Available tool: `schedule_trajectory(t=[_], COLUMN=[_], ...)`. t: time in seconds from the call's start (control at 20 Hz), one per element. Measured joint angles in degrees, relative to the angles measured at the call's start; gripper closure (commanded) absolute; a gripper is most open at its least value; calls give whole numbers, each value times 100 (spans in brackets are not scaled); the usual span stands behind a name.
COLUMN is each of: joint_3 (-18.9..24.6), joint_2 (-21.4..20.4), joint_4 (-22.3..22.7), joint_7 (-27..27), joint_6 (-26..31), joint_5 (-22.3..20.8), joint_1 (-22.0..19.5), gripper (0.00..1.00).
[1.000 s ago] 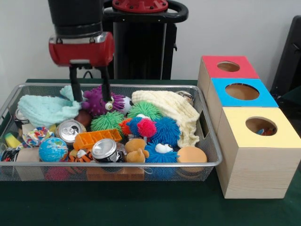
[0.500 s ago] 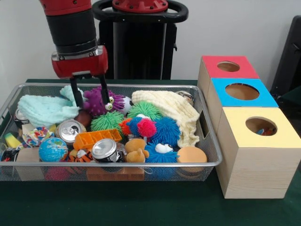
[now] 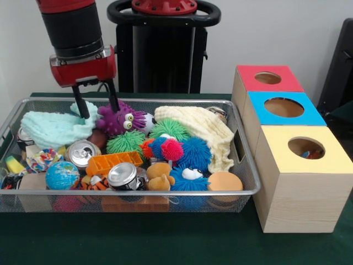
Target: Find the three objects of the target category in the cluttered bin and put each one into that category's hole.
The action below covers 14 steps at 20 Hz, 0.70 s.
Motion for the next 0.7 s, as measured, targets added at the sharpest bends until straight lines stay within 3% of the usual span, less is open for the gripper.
schedule_trajectory(t=[0.3,0.7], joint_3=[116,120], joint_2=[403,716], joint_4=[-723,-1262], joint_7=[-440,-529], joint_6=[11,12], joint_5=[-687,-1269], joint_1=[195,475], gripper=[0,0])
